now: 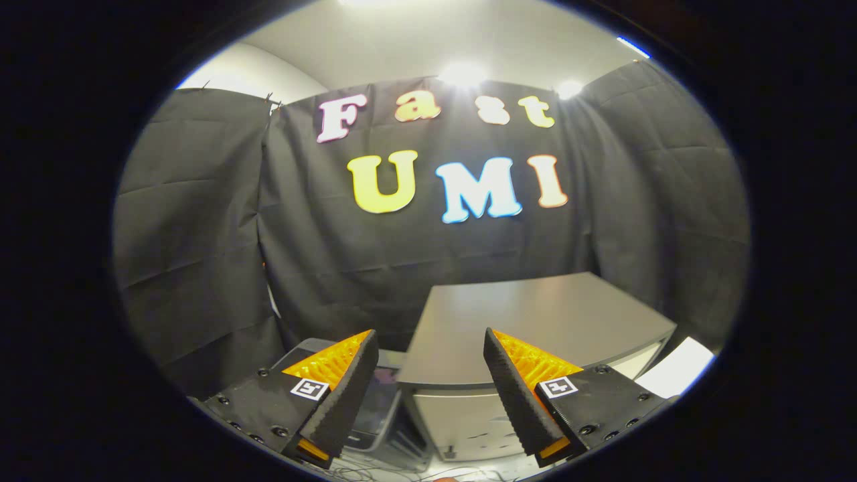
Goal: Put the clothes into the washing machine and then close the washing machine lid.
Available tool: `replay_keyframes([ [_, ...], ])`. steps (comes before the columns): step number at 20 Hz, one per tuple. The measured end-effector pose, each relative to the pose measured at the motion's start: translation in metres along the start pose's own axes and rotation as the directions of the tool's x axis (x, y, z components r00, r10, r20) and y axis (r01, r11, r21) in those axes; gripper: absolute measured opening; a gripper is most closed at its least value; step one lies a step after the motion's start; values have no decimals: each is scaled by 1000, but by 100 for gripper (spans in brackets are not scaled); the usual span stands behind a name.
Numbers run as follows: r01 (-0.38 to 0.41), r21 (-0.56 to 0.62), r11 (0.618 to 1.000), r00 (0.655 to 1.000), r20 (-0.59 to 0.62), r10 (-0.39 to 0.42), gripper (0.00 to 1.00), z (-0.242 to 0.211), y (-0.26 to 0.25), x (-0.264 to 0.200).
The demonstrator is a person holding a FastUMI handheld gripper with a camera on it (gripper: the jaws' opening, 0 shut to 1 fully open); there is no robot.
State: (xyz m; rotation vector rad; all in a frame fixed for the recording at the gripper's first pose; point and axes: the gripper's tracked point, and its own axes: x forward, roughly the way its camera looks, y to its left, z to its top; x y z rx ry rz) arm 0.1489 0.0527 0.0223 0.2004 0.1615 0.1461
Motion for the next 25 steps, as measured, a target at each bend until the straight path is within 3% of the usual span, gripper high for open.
replay_keyframes([
  [4,34,-44,998,999,32,-32,98,-16,-67,-28],
  [7,64,-177,982,991,124,-42,98,-11,-105,-54],
  [10,22,-251,968,972,230,38,98,-14,-112,-85],
  [15,-40,-276,960,976,196,97,100,-65,-137,-126],
  [25,-81,-280,957,970,197,139,100,-93,-161,-161],
])
